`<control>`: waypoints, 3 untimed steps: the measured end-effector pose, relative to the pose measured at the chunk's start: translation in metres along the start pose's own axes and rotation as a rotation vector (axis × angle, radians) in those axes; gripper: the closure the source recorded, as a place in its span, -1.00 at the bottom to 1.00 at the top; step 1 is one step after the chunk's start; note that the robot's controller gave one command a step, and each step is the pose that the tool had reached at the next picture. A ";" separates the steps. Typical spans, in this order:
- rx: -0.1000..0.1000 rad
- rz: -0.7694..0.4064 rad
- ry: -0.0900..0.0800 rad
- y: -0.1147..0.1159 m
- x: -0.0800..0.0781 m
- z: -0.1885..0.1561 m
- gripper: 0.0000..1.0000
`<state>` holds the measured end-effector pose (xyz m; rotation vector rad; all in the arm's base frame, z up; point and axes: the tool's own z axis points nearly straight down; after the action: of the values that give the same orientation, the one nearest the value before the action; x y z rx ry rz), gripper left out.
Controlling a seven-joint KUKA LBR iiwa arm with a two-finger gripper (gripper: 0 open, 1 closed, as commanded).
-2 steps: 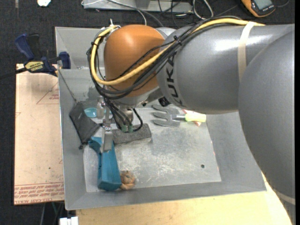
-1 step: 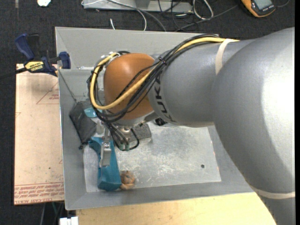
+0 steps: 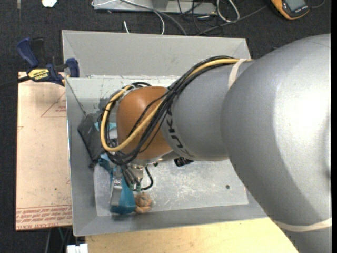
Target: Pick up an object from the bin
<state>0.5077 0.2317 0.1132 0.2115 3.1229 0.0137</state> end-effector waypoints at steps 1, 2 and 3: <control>-0.016 -0.033 -0.010 -0.002 -0.005 0.028 -1.00; -0.007 -0.241 -0.001 0.009 -0.063 0.010 -1.00; -0.016 -0.079 -0.011 -0.017 -0.022 0.007 -1.00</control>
Offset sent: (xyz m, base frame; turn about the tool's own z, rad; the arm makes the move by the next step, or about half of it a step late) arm 0.0661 -0.0018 -0.0086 -0.2408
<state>0.5275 0.2121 0.1060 0.0879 3.1166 0.0369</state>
